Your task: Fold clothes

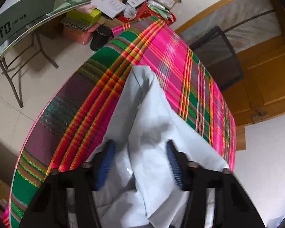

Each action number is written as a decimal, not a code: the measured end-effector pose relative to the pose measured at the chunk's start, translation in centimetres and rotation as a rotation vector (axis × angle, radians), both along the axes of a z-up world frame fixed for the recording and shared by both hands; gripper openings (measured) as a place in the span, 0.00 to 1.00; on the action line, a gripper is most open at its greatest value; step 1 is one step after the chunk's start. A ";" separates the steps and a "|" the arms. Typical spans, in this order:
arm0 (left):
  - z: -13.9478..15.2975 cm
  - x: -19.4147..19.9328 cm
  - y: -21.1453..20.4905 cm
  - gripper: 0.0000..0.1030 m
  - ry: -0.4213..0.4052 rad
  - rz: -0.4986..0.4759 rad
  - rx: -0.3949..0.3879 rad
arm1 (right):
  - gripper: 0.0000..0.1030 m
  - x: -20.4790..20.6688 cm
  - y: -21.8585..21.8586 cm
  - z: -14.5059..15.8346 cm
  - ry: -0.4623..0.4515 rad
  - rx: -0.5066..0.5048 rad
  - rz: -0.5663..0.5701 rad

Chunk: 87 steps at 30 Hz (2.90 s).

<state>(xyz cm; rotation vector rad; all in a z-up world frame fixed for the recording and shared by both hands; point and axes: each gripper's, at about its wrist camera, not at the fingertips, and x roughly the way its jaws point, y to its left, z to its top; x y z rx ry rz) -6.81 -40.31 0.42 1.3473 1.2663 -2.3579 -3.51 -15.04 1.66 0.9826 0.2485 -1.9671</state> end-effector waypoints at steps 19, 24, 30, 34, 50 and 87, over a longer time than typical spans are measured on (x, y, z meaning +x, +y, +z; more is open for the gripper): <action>-0.7 -1.3 -1.7 0.05 0.003 0.074 -0.027 | 0.03 3.2 -2.8 0.2 0.140 0.074 0.193; -1.5 -1.0 -1.7 0.06 -0.007 0.091 -0.018 | 0.03 2.4 -3.4 -0.7 0.076 0.080 0.199; -1.3 0.5 -1.1 0.08 -0.023 0.108 -0.052 | 0.05 2.1 -3.0 -1.0 0.044 0.098 0.217; -1.4 1.3 -1.5 0.09 -0.032 0.122 -0.031 | 0.05 1.5 -1.5 -0.2 0.032 0.090 0.196; 2.7 -1.5 1.1 0.28 0.044 0.052 -0.155 | 0.08 -13.6 8.1 3.1 -0.011 -0.049 -0.244; 5.4 4.3 14.2 0.55 0.069 -0.234 -0.228 | 0.20 -7.2 17.2 2.3 0.059 0.038 -0.425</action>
